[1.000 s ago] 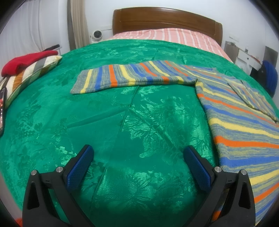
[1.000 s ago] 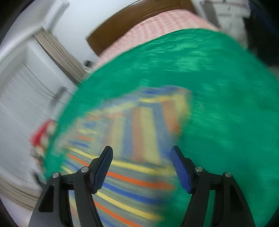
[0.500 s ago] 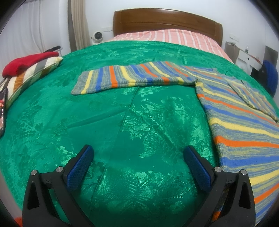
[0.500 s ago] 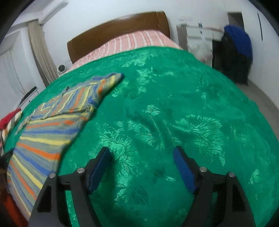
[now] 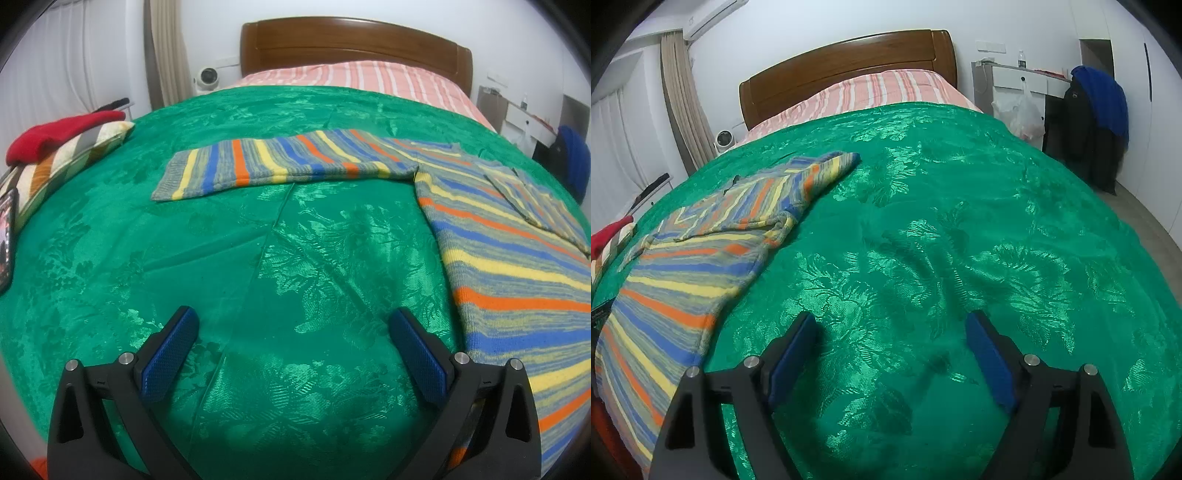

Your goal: Fold small clothes

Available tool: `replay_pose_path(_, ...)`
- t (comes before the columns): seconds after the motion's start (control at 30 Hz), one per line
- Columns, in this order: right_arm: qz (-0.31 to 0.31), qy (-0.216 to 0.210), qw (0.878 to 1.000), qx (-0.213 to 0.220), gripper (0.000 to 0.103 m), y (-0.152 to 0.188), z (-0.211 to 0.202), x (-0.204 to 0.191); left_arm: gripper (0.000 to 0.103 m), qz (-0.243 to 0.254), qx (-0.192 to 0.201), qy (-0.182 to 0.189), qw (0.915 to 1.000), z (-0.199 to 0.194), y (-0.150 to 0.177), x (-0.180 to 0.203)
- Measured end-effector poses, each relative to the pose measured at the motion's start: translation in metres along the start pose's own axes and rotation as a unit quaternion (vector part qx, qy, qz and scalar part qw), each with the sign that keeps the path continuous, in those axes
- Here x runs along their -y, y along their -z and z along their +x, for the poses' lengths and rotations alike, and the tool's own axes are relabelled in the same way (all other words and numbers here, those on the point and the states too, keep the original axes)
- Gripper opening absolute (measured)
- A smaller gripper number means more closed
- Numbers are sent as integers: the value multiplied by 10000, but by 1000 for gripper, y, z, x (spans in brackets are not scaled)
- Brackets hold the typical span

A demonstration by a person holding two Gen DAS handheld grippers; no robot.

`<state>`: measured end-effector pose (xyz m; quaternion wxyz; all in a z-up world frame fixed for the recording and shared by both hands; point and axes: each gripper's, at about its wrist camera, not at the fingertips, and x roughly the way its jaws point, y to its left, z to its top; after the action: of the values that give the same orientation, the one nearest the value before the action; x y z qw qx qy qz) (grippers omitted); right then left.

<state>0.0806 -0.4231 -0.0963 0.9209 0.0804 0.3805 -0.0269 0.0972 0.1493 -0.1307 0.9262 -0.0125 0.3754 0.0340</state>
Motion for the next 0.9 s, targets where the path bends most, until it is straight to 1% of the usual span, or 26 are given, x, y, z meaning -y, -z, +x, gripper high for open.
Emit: replay_pose_path(0.9, -29, 46, 10000, 4, 84, 1, 0, 0, 103, 11, 10, -14, 10000, 1, 0, 1)
